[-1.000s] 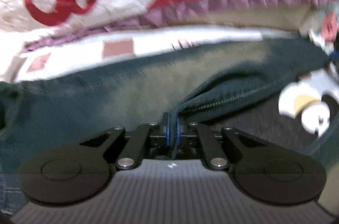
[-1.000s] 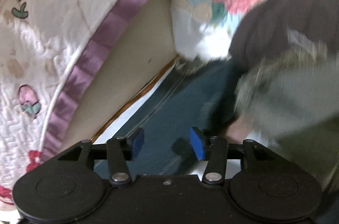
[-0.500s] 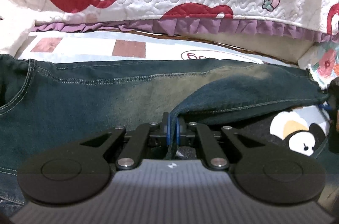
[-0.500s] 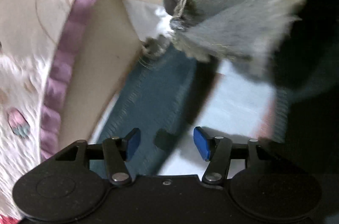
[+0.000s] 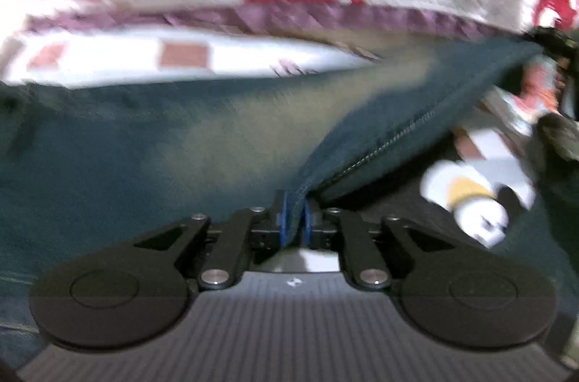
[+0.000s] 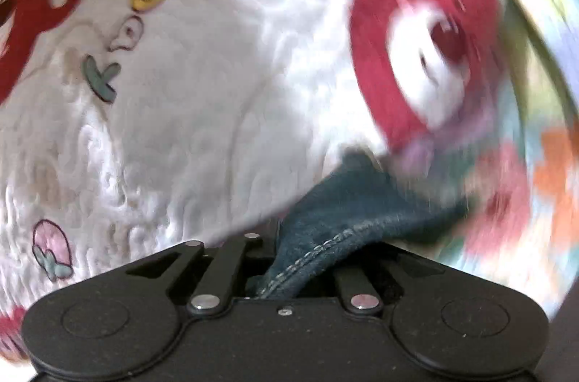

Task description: Fold clothes

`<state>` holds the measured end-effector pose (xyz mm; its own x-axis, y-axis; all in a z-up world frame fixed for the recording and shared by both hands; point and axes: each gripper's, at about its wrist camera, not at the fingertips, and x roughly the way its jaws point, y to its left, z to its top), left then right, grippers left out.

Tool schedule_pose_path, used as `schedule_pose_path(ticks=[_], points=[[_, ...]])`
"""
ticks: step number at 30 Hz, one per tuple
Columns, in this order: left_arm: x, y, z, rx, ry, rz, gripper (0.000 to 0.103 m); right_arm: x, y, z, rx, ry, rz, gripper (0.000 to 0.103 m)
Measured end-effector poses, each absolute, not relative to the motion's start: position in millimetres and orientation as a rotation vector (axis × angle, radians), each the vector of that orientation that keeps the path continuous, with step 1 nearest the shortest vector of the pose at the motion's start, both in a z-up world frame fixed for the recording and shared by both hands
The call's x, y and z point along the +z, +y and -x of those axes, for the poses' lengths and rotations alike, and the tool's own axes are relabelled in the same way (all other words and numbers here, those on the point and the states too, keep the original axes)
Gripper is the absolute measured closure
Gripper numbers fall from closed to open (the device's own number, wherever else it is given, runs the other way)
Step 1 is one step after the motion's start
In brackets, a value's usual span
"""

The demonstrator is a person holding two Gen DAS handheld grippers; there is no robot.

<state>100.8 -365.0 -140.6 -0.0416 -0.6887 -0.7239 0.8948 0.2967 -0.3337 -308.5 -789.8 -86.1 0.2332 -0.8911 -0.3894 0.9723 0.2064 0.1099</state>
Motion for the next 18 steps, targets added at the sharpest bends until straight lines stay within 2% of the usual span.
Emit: schedule_pose_path(ticks=[5,7,9,10,12,15,16,18], points=[[-153,-373,-98,-1.299,1.050,-0.320,0.086,-157,-830,326,-1.531,0.657,-0.472,0.092],[-152,-370,-102,-1.303,1.068,-0.298,0.083,-168,-830,333,-1.571,0.682,-0.519,0.092],[-147,-365,-108,-1.314,1.087,-0.254,0.063,-177,-828,339,-1.605,0.693,-0.565,0.092],[-144,-363,-111,-1.319,1.096,-0.232,0.060,-175,-828,340,-1.615,0.718,-0.547,0.092],[-140,-358,-117,-1.318,1.102,-0.206,0.059,-167,-826,340,-1.629,0.779,-0.493,0.091],[-133,-349,-126,-1.278,1.077,-0.203,0.059,-148,-829,338,-1.752,0.805,-0.341,0.085],[-132,-344,-130,-1.259,1.055,-0.199,0.059,-137,-828,336,-1.766,0.773,-0.299,0.075],[-128,-333,-139,-1.203,1.008,-0.194,0.056,-117,-823,330,-1.740,0.688,-0.257,0.071]])
